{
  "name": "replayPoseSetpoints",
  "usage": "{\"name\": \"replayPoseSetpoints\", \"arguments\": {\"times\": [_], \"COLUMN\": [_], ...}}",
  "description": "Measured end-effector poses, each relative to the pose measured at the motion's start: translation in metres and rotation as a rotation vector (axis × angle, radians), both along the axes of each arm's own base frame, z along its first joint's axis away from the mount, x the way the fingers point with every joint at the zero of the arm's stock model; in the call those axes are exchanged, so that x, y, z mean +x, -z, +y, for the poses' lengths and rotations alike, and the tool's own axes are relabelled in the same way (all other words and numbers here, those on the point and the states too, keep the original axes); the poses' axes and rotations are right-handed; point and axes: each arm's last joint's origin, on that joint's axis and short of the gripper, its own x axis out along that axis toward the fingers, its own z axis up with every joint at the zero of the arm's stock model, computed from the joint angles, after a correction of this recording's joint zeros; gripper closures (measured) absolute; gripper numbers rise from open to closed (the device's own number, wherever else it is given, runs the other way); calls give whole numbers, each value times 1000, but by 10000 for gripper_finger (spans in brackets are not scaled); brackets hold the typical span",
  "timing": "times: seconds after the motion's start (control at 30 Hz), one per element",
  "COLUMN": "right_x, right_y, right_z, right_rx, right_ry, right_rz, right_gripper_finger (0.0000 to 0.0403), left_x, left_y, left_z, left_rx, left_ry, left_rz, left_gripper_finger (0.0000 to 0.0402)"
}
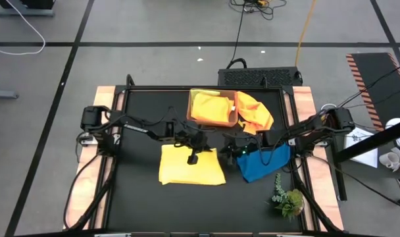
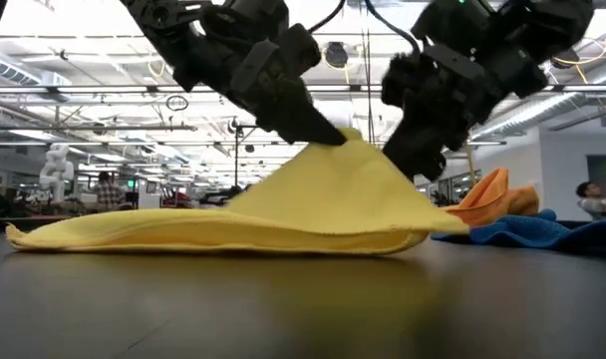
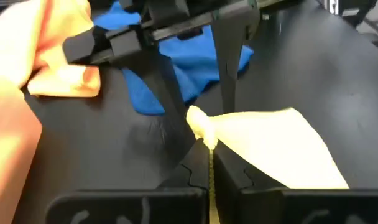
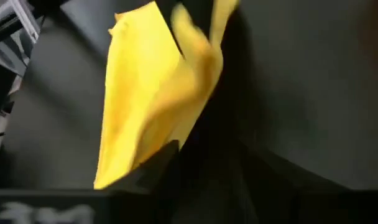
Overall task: Fold microfiber towels
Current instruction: Fold the yellow microfiber cloth
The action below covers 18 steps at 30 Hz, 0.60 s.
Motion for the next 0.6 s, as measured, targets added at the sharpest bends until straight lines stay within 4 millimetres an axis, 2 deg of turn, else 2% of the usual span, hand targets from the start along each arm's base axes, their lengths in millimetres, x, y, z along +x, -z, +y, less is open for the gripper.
{"name": "replayPoseSetpoints", "arguments": {"times": [0.17,0.3,0.43,0.6], "right_x": [-13,-21,-19,-7], "right_y": [11,13,18,26], "right_z": [4,4,4,5], "right_rx": [87,160,174,175], "right_ry": [20,24,39,44], "right_rz": [-142,-221,-206,-176], "right_gripper_finger": [148,95,69,66], "left_x": [-7,-11,-13,-16], "left_y": [-10,-19,-27,-36], "left_z": [0,0,-1,-2], "left_rx": [46,79,100,108], "left_ry": [1,2,-1,-1], "left_rz": [11,-7,-36,-58], "left_gripper_finger": [398,399,400,400]}}
